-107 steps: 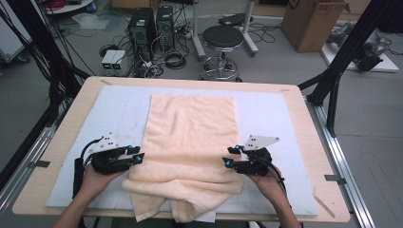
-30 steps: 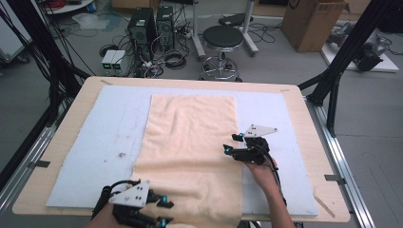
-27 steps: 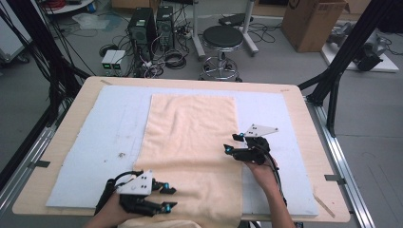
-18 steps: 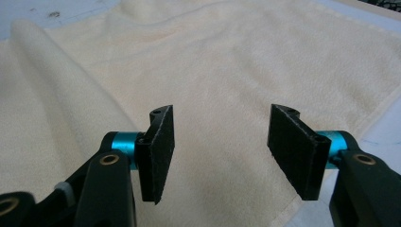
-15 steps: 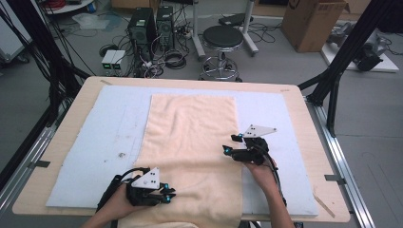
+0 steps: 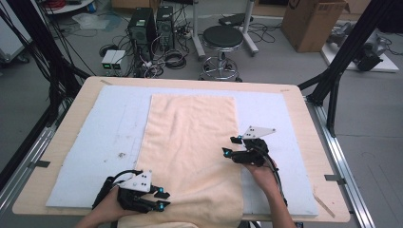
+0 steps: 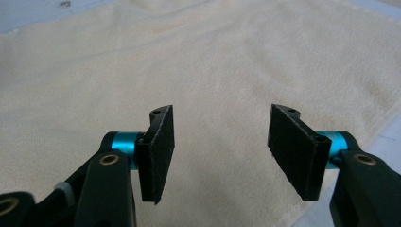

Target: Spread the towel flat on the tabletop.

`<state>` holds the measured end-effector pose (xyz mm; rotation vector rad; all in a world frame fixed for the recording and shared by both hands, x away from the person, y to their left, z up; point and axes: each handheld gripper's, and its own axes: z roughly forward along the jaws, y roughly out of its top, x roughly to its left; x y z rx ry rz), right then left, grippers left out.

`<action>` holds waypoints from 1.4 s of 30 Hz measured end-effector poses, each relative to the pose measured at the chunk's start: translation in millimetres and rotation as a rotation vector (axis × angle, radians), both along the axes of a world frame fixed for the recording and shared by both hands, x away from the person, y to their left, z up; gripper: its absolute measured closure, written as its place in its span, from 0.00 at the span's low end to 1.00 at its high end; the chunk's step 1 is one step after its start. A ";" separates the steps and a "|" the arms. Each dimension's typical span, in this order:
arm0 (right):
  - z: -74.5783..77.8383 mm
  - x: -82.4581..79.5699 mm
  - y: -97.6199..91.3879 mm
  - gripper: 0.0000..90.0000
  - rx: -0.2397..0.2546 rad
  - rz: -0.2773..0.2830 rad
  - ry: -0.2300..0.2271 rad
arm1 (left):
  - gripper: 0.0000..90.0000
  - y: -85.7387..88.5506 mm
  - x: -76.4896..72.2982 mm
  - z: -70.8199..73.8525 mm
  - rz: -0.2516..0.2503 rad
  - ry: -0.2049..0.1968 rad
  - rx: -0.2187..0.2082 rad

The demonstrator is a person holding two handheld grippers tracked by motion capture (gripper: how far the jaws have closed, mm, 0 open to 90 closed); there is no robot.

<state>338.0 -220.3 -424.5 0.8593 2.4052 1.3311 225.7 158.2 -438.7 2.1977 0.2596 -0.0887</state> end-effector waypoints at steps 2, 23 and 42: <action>0.0 -0.2 -0.1 0.46 0.002 0.000 0.003 | 0.76 3.6 -0.1 3.6 -0.001 -0.002 -0.021; -1.4 -4.6 4.3 0.51 -0.016 0.059 0.007 | 0.69 52.8 50.6 8.4 0.373 -0.103 -0.047; -22.2 25.5 6.1 0.60 -0.123 -0.056 0.056 | 0.74 54.5 92.3 -9.3 0.552 -0.075 0.026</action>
